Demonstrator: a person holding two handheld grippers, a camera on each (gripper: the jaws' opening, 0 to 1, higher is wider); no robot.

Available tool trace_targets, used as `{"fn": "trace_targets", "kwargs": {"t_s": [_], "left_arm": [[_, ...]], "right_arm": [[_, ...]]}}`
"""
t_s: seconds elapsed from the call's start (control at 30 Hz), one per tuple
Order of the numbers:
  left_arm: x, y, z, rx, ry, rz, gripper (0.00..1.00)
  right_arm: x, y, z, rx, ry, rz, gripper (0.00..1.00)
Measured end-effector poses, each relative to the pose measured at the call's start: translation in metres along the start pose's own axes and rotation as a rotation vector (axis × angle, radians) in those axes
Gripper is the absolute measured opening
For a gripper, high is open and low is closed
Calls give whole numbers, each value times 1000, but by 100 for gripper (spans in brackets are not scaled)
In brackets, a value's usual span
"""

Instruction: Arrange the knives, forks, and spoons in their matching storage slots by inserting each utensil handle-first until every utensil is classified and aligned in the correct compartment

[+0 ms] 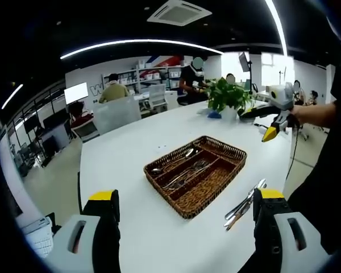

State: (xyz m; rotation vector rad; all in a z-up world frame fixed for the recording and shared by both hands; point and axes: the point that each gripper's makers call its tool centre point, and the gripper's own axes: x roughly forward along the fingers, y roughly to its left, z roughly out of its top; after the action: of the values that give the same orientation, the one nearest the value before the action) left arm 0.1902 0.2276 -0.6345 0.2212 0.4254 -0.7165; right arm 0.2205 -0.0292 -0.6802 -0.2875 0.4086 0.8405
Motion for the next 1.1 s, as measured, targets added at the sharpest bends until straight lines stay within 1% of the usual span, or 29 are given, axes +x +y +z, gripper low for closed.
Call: {"fn": "trace_targets", "kwargs": {"t_s": [0.07,0.1,0.13,0.23,0.3,0.37,0.43,0.53,0.57,0.63,0.7,0.73,0.83,0.87,0.93,0.97,1.03,1.1], "left_arm": [[-4,1,3,2,-8,1,99],[-6,2,3,2,-10,2,99],[-7,3,4,3,-12,4,99],[-11,5,3,0,-18,18,99],[-12,6,1,-1,-16,22,99],[-14,7,-3,7,-2,32,99],[-15,8,-5,0,-1,32,99],[-17,5,-4,-2,-6,35,99],[-18,6,-4,-2,-5,35,99],[-18,8,-4,-3,-6,39,99],[-18,9,-3,-5,-10,43,99],[-18,10,-3,-6,-12,44,99],[-19,11,-2,-7,-18,50,99],[-19,15,-3,-2,-18,67,99],[-19,17,-5,-4,-13,67,99],[-19,16,-7,-12,-8,61,99],[-19,16,-6,-10,-6,61,99],[-19,16,-6,-11,-7,60,99]], "right_arm": [[7,7,1,-17,-13,6,98],[11,13,1,-23,-14,26,97],[17,24,-1,-24,-9,70,95],[31,39,-8,-60,14,98,95],[36,46,-8,-64,14,113,94],[42,53,-6,-66,9,132,93],[46,57,-4,-72,2,141,92],[56,70,-6,-103,-1,182,89],[61,76,-10,-146,9,202,89],[67,81,-17,-196,39,210,86],[75,94,-21,-187,32,244,83],[79,102,-27,-183,43,270,82],[90,120,-42,-213,52,312,79],[92,123,-46,-228,59,320,78],[96,133,-56,-265,84,352,72],[99,137,-57,-274,75,356,70],[102,141,-62,-269,84,364,69],[105,144,-67,-275,94,371,64]]}}
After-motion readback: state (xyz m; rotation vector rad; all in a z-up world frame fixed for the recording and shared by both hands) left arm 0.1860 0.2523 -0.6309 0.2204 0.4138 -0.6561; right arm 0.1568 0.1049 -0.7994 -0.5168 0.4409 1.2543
